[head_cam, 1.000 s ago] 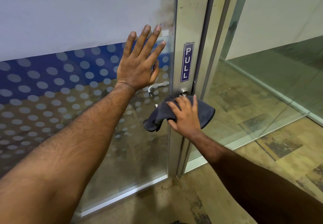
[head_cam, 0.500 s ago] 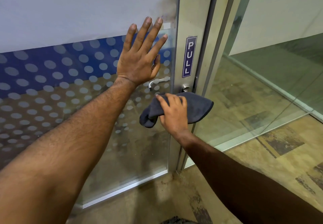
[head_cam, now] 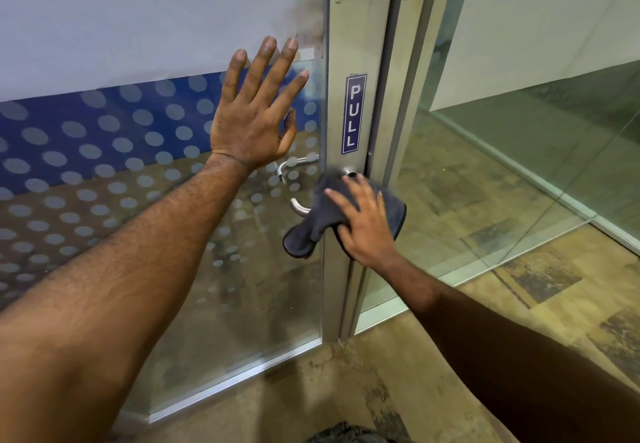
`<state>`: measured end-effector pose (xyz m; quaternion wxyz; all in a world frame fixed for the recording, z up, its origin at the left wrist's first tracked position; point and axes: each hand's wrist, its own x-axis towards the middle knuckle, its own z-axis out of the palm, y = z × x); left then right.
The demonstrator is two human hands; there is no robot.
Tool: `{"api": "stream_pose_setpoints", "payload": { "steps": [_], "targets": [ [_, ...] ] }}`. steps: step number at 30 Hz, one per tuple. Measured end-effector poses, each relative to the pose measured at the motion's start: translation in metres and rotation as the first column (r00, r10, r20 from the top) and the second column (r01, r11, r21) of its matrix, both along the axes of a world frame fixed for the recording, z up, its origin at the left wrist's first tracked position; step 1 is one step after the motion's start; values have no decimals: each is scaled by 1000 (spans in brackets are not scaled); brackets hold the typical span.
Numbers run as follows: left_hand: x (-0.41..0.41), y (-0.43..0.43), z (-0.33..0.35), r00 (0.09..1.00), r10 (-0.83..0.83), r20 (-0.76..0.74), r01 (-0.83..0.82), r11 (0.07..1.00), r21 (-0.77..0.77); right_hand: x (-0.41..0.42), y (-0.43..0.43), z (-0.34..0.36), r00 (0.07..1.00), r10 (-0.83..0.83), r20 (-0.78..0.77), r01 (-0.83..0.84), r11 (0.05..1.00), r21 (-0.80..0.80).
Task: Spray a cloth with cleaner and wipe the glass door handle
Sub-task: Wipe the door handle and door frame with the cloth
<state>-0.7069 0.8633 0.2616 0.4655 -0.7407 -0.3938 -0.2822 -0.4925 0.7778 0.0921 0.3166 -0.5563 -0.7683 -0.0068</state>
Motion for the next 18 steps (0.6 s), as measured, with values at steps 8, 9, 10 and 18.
{"api": "stream_pose_setpoints", "payload": {
  "steps": [8, 9, 10, 18],
  "targets": [
    [0, 2, -1, 1000, -4, 7, 4, 1000, 19, -44, -1, 19, 311, -211, -927, -74, 967, -245],
    [0, 2, 0, 1000, -5, 6, 5, 1000, 23, -51, -1, 26, 198, -237, -951, -54, 966, -252],
    [1, 2, 0, 1000, -4, 4, 4, 1000, 28, -58, -3, 30, 118, -253, -960, -30, 966, -259],
    [2, -1, 0, 1000, 9, 1, -9, 1000, 5, -137, -18, 27, 333, -409, -850, 153, 913, -379]
  ]
}}
